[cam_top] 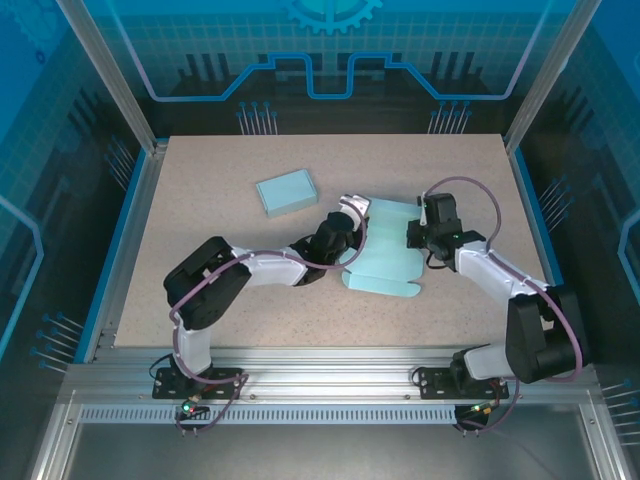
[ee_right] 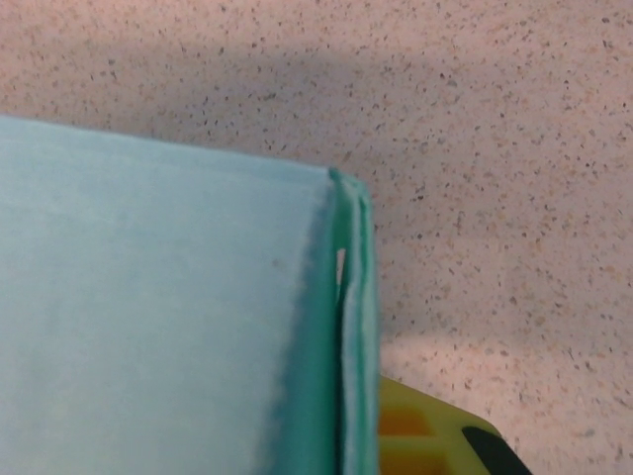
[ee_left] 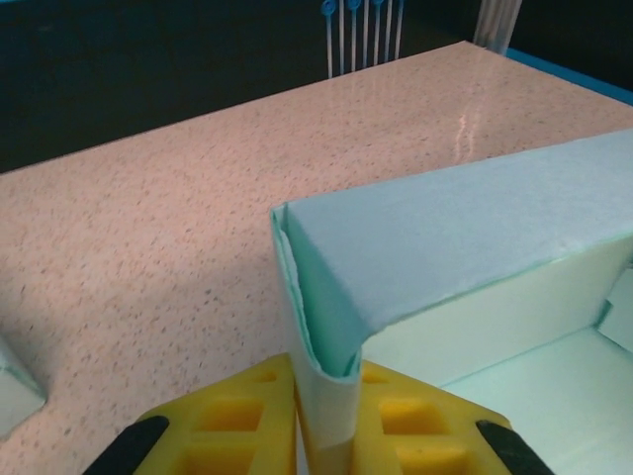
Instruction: Fold the paper box
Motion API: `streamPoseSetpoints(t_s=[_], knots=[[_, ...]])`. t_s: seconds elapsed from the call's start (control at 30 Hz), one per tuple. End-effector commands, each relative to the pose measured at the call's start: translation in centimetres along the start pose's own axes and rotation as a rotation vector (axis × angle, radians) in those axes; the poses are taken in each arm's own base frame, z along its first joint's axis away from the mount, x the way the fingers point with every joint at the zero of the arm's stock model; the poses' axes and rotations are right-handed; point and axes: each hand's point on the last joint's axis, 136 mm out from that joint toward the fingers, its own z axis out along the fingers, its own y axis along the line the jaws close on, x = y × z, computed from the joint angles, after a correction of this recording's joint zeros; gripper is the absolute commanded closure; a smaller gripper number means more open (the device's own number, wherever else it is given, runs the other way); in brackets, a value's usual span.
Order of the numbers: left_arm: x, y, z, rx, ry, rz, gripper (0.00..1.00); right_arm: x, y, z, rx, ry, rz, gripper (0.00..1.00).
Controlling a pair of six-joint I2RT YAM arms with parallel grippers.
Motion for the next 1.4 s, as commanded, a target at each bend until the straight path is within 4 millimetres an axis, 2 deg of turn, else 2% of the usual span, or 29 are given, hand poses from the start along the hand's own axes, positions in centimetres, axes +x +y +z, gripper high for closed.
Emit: streamPoseSetpoints(t_s=[0.0,0.1,0.3,0.47,0.63,0.83,1.1,1.37], knots=[[-1.2,0.8,-2.0,-0.066,0.036,-0.071,0.83,-1.1,1.5,-2.5,0.004,0.009,-0.004,1.00],[-0.7,0.8,-3.8,-0.073,0.114,-0.143,0.82,-0.6,2.3,-4.2,0.004,0.036,-0.005,1.00],[2.2,0.5,-7.8,-0.046,0.345,-0.282,0.81,2.9,2.6,-6.5,0.045,0.153,-0.002,1.00],[6.0,-0.1,-10.5,-0.015,0.500,-0.396,0.81,5.9,3.0,-7.4,0.107,0.241,-0.016,1.00],[8.7,0.7,-11.7,-0.065,0.560,-0.440,0.82,7.2,3.6,-7.4,0.189,0.296,-0.072,1.00],[11.2,1.9,-12.1,-0.162,0.627,-0.441,0.85,8.1,3.8,-6.0,0.288,0.389,-0.159,1.00],[11.8,3.0,-11.0,-0.278,0.666,-0.450,0.91,8.5,5.0,-2.9,0.347,0.484,-0.239,1.00],[13.3,4.7,-9.1,-0.347,0.716,-0.502,0.90,9.0,6.8,-0.5,0.306,0.554,-0.276,1.00]])
